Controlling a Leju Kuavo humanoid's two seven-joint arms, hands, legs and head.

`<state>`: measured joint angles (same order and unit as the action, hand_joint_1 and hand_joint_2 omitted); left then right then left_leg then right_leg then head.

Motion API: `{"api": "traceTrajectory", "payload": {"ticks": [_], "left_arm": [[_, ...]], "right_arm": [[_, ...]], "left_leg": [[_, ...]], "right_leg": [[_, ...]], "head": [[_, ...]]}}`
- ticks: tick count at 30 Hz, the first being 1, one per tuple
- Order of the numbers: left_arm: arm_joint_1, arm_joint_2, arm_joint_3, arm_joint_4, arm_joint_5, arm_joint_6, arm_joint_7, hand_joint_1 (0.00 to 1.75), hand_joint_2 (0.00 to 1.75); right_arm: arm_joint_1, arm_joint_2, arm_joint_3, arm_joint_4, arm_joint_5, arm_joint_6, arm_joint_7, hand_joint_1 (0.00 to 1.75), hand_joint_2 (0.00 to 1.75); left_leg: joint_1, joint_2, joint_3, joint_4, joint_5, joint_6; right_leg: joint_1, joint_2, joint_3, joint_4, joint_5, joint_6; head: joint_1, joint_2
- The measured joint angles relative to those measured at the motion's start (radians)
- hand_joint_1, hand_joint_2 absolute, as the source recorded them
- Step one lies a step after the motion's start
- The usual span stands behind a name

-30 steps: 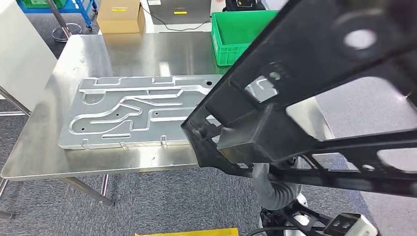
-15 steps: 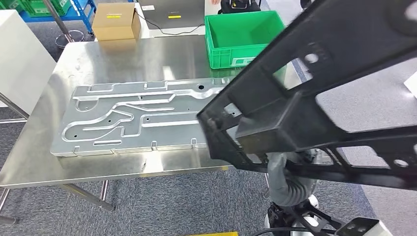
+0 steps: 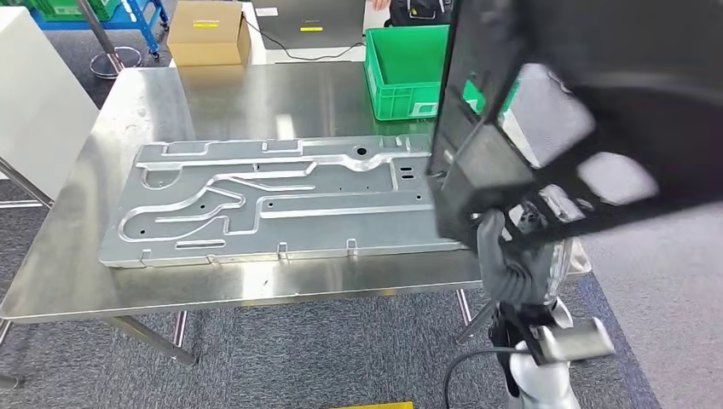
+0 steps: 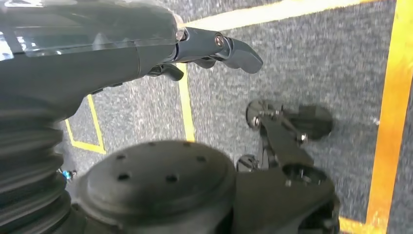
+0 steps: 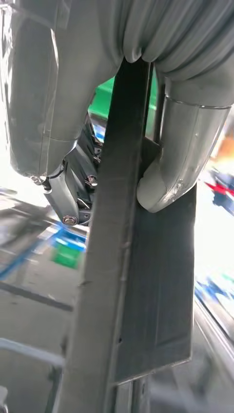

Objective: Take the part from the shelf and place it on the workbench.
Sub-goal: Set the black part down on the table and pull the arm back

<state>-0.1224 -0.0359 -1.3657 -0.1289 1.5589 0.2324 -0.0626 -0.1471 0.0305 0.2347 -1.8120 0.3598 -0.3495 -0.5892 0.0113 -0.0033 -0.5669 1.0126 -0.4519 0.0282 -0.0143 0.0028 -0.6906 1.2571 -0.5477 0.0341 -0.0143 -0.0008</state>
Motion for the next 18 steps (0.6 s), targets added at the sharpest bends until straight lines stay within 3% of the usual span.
{"api": "traceTrajectory", "payload": {"ticks": [2,4,6,8,10,12,13,14,15,18], "left_arm": [[-0.001,-0.005,0.0,0.0,0.0,0.003,0.005,0.0,1.75],[-0.002,-0.009,0.001,0.0,0.001,0.006,0.009,0.0,1.75],[-0.003,-0.01,0.001,0.0,0.001,0.007,0.011,0.0,1.75],[-0.003,-0.01,0.001,0.0,0.001,0.008,0.012,0.0,1.75],[-0.004,-0.01,0.004,0.0,0.001,0.01,0.015,0.0,1.75],[-0.002,-0.01,0.009,0.0,0.001,0.013,0.02,0.0,1.75],[-0.001,-0.01,0.013,0.0,0.001,0.014,0.021,0.0,1.75],[0.0,-0.01,0.016,0.0,0.0,0.014,0.02,0.0,1.75],[0.0,-0.01,0.018,0.0,0.0,0.014,0.019,0.0,1.75],[0.0,-0.011,0.019,0.0,-0.001,0.009,0.017,0.0,1.75]], "right_arm": [[-0.041,-0.009,-0.032,0.064,0.074,-0.071,0.015,1.75,1.75],[-0.081,-0.019,-0.057,0.121,0.117,-0.115,0.028,1.75,1.75],[-0.106,-0.027,-0.072,0.164,0.131,-0.129,0.031,1.75,1.75],[-0.121,-0.031,-0.081,0.192,0.137,-0.134,0.032,1.75,1.75],[-0.135,-0.032,-0.084,0.216,0.169,-0.153,0.046,1.75,1.75],[-0.157,-0.032,-0.084,0.255,0.256,-0.195,0.079,1.75,1.75],[-0.171,-0.033,-0.084,0.282,0.306,-0.216,0.098,1.75,1.75],[-0.187,-0.034,-0.084,0.313,0.355,-0.234,0.117,1.75,1.75],[-0.203,-0.035,-0.085,0.346,0.403,-0.249,0.136,1.75,1.75],[-0.261,-0.043,-0.087,0.455,0.558,-0.3,0.2,1.75,1.75]], "left_leg": [[-0.001,-0.002,0.002,0.001,0.0,-0.002],[-0.003,-0.003,0.0,0.002,0.0,-0.01],[-0.004,-0.003,-0.002,-0.002,0.003,-0.021],[-0.005,-0.002,-0.006,0.005,-0.005,-0.031],[-0.005,-0.002,-0.038,0.078,-0.05,-0.038],[-0.004,-0.002,-0.104,0.217,-0.113,-0.042],[-0.003,-0.002,-0.132,0.271,-0.128,-0.043],[-0.003,-0.002,-0.145,0.292,-0.124,-0.044],[-0.003,-0.002,-0.139,0.273,-0.1,-0.044],[-0.004,0.0,-0.054,0.076,-0.002,-0.034]], "right_leg": [[0.001,0.0,0.068,-0.136,0.067,-0.008],[0.007,0.0,0.11,-0.23,0.096,-0.017],[0.012,0.0,0.111,-0.244,0.097,-0.025],[0.007,-0.001,0.113,-0.252,0.102,-0.036],[0.001,-0.003,0.117,-0.261,0.106,-0.047],[0.004,-0.003,0.116,-0.261,0.106,-0.052],[0.005,-0.003,0.116,-0.26,0.105,-0.053],[0.005,-0.003,0.116,-0.259,0.104,-0.053],[0.006,-0.002,0.117,-0.257,0.103,-0.053],[0.008,0.0,0.116,-0.246,0.095,-0.045]], "head": [[0.0,0.0],[0.0,0.0],[0.0,0.0],[-0.001,0.0],[-0.003,0.0],[-0.004,0.0],[-0.004,0.0],[-0.004,0.0],[-0.004,0.0],[-0.004,0.0]]}}
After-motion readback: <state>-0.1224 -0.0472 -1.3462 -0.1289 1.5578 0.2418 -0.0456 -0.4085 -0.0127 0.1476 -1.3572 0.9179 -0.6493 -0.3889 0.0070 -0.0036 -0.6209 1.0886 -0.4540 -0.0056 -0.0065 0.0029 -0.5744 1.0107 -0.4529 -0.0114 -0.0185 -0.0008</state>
